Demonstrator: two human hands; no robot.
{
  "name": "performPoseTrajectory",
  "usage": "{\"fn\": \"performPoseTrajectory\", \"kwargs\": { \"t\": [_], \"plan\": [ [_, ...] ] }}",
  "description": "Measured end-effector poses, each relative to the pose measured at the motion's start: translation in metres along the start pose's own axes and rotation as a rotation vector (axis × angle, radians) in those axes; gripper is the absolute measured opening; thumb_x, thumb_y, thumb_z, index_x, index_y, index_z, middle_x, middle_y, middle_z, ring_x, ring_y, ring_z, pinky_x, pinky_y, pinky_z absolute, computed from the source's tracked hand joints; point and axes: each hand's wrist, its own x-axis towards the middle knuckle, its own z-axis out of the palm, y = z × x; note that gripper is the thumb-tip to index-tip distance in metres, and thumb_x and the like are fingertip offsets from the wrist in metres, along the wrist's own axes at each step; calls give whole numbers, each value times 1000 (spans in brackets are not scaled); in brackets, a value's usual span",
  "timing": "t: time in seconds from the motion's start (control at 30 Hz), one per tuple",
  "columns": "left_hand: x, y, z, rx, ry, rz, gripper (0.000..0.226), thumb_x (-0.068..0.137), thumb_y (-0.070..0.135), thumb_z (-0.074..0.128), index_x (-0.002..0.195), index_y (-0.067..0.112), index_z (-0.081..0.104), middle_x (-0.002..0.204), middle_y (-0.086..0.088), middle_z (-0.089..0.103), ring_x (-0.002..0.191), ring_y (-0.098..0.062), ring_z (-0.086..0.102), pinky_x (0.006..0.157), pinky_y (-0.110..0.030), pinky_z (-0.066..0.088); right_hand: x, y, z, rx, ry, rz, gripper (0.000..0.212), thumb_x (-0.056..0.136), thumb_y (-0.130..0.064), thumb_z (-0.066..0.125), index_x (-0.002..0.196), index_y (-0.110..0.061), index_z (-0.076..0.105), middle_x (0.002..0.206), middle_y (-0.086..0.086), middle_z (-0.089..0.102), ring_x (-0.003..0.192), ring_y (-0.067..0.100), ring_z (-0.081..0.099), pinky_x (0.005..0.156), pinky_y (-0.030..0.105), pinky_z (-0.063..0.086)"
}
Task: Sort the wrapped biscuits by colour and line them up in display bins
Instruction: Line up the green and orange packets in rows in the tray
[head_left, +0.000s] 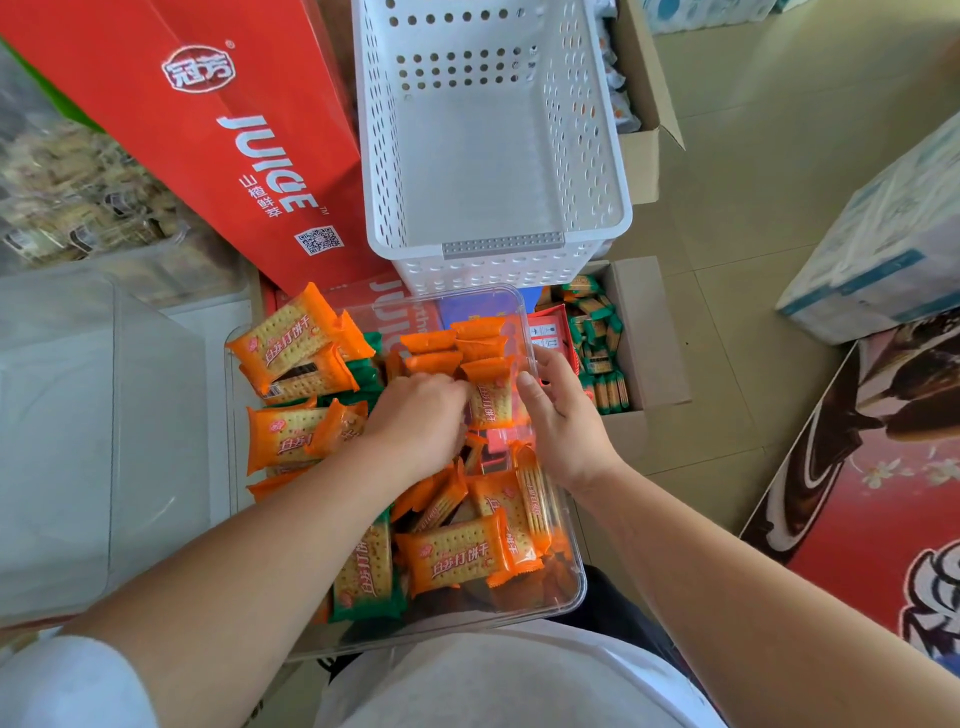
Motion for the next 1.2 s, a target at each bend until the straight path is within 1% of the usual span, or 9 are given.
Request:
{"fn": "performPoseTrajectory", "kwargs": {
  "t": [0.17,0.23,0.3,0.43,0.63,0.8,0.93,1.07,1.2],
  "plan": [
    [3,-2,-2,-45,30,-77,34,88,46,69,109,19,67,109,-1,67,105,-26,63,89,-41,53,0,-1,0,1,-3,0,61,95,-61,38,147,-28,42,141,-5,54,128,12,51,108,44,44],
    [7,3,-1,4,-63,-118,39,90,61,59,91,23,65,96,1,69,96,-24,65,85,-38,52,0,-1,0,-2,-5,-1,63,94,-64,37,146,-29,42,141,-6,54,128,11,51,107,44,45],
    [14,9,0,76,-228,-108,46,95,68,45,85,25,60,96,2,70,100,-25,65,96,-41,43,0,0,0,-4,-3,-7,65,93,-67,37,145,-30,43,139,-6,56,127,11,52,107,44,45],
    [25,13,-5,200,-431,-57,43,98,58,43,111,25,68,117,1,68,118,-28,56,111,-47,27,1,-1,-2,9,-10,-9,57,98,-60,40,145,-28,44,139,-5,55,127,10,50,108,42,43],
    [24,10,-4,335,-570,-49,29,96,37,50,120,26,64,129,-2,59,127,-32,44,115,-53,17,1,0,-2,2,-18,-2,61,96,-61,39,148,-29,40,144,-5,52,132,11,47,110,43,42],
    [21,4,-16,183,-488,-18,11,92,30,59,102,30,58,115,2,64,118,-30,54,110,-52,28,0,-1,-1,4,-18,4,62,97,-59,39,149,-26,39,146,-3,50,133,12,46,112,44,41],
    [18,-4,-15,-100,-436,-53,19,89,26,68,108,26,68,111,1,67,101,-26,61,87,-38,52,0,-1,-1,2,-18,1,64,95,-63,37,148,-28,40,145,-4,51,133,11,47,111,45,42],
    [19,-8,-19,-131,-461,-47,15,88,32,74,97,25,64,93,5,62,87,-21,59,68,-31,45,0,-1,-1,-6,-16,-7,57,100,-58,39,148,-26,40,145,-4,51,133,10,46,112,46,41],
    [18,-8,-19,-207,-453,-45,20,85,27,78,100,25,65,97,6,60,91,-20,59,72,-32,49,0,-1,-1,-16,-21,0,64,95,-63,37,148,-27,39,146,-5,50,135,11,46,112,46,41]
  ]
}}
